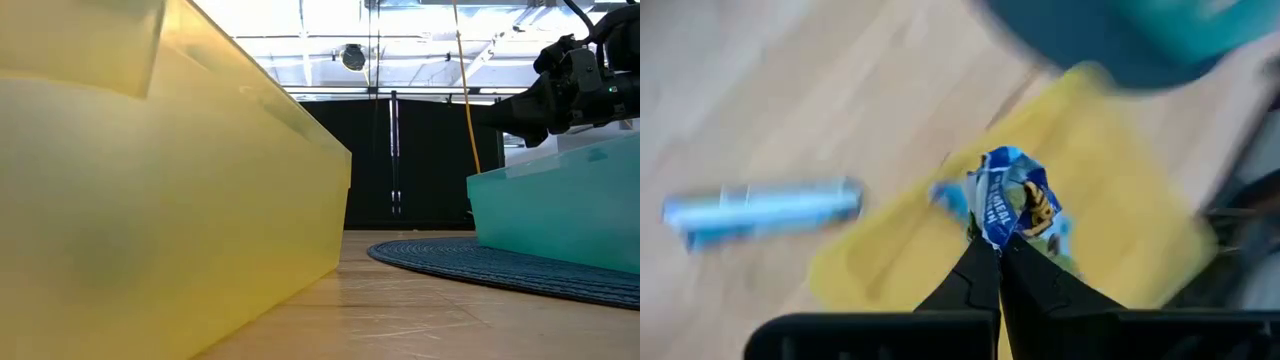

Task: Pick and place Granola Bars by type
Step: Put the left blue granola bar into the yellow bin, then put the blue granola bar into the yellow bin

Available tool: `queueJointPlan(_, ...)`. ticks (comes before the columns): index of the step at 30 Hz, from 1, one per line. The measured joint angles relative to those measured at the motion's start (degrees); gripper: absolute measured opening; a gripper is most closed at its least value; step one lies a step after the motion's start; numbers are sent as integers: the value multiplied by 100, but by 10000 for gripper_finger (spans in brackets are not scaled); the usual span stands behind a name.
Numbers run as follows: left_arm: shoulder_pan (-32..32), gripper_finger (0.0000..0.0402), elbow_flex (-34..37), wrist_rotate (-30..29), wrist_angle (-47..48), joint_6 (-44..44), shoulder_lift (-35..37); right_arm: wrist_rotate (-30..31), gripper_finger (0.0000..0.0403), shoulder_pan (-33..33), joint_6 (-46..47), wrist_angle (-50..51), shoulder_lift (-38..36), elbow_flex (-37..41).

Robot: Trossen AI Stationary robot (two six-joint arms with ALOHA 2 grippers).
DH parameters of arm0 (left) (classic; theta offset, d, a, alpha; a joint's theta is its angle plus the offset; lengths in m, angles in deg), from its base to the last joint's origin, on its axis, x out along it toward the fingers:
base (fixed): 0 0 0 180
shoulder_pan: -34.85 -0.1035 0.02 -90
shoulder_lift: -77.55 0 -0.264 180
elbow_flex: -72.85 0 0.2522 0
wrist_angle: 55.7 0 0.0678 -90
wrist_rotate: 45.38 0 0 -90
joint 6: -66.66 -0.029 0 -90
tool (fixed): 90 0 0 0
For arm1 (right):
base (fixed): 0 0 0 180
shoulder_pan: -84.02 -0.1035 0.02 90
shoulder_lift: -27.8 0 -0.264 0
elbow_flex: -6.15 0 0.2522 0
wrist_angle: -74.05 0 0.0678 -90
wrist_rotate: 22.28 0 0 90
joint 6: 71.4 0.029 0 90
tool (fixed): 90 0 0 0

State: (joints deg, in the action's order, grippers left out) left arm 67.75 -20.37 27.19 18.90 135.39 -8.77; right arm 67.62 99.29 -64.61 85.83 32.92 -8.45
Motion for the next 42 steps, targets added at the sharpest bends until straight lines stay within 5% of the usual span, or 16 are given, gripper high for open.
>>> queueJointPlan(12,-216,19,17,1270,182,526,-931,2,134,-1,0,0,-1,-2)
queueJointPlan(35,-283,42,17,1136,-64,-83,-1003,2,135,1,0,0,-1,0)
queueJointPlan(42,-494,42,16,929,1105,75,-1003,2,135,1,2,0,-1,-2)
